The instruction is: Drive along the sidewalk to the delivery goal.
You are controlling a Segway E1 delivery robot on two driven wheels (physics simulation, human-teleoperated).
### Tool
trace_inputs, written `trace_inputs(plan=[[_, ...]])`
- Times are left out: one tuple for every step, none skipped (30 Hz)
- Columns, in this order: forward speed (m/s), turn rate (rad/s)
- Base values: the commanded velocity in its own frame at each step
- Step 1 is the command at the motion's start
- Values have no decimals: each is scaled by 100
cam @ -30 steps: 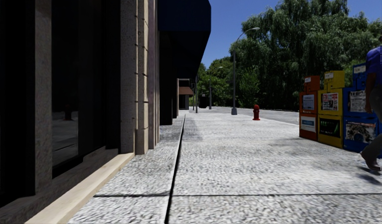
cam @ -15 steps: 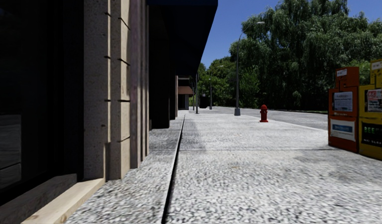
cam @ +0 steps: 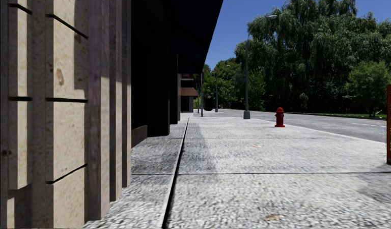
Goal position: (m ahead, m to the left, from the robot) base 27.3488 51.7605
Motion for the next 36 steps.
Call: trace_inputs(plan=[[200,0],[200,0],[200,0],[200,0],[200,0],[200,0],[200,0],[200,0],[200,0],[200,0],[200,0],[200,0],[200,0],[200,0],[200,0],[200,0],[200,0],[200,0],[200,0],[200,0],[200,0],[200,0],[200,0],[200,0],[200,0],[200,0],[200,0],[200,0],[200,0],[200,0],[200,0],[200,0],[200,0],[200,0],[200,0],[200,0]])
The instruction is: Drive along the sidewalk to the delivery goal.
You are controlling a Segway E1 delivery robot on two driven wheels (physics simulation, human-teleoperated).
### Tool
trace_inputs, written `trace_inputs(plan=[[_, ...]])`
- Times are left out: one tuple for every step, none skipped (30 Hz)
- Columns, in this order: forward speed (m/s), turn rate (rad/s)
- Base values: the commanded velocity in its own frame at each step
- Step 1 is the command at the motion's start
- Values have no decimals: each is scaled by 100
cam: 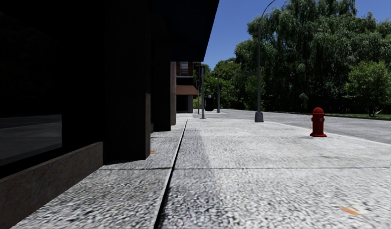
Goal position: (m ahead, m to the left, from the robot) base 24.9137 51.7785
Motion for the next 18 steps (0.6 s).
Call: trace_inputs(plan=[[200,0],[200,0],[200,0],[200,0],[200,0],[200,0],[200,0],[200,0],[200,0],[200,0],[200,0],[200,0],[200,0],[200,0],[200,0],[200,0],[200,0],[200,0]])
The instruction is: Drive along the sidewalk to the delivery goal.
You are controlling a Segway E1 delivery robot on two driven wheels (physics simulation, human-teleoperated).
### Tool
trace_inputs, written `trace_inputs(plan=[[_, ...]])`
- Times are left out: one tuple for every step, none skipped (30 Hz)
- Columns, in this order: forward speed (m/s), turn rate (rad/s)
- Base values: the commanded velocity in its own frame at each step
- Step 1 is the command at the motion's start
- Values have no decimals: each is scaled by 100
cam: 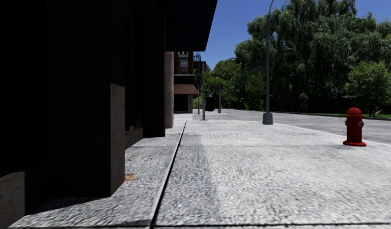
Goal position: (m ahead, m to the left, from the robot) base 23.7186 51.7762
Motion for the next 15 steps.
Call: trace_inputs(plan=[[200,0],[200,0],[200,0],[200,0],[200,0],[200,0],[200,0],[200,0],[200,0],[200,0],[200,0],[200,0],[200,0],[200,0],[200,0]])
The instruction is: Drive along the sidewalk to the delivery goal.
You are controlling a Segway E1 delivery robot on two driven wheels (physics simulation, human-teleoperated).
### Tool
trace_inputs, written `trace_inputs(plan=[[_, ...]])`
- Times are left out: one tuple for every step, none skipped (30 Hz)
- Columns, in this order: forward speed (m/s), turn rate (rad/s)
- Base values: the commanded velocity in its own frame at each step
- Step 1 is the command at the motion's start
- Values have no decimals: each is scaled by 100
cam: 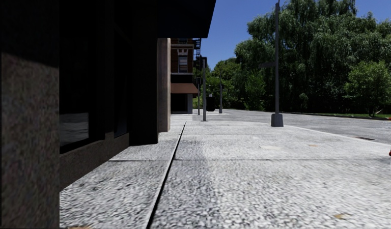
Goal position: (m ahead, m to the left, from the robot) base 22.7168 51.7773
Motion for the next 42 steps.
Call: trace_inputs(plan=[[200,0],[200,0],[200,0],[200,0],[200,0],[200,0],[200,0],[200,0],[200,0],[200,0],[200,0],[200,0],[200,0],[200,0],[200,0],[200,0],[200,0],[200,0],[200,0],[200,0],[200,0],[200,0],[200,0],[200,0],[200,0],[200,0],[200,0],[200,0],[200,0],[200,0],[200,0],[200,0],[200,0],[200,0],[200,0],[200,0],[200,0],[200,0],[200,0],[200,0],[200,0],[200,0]])
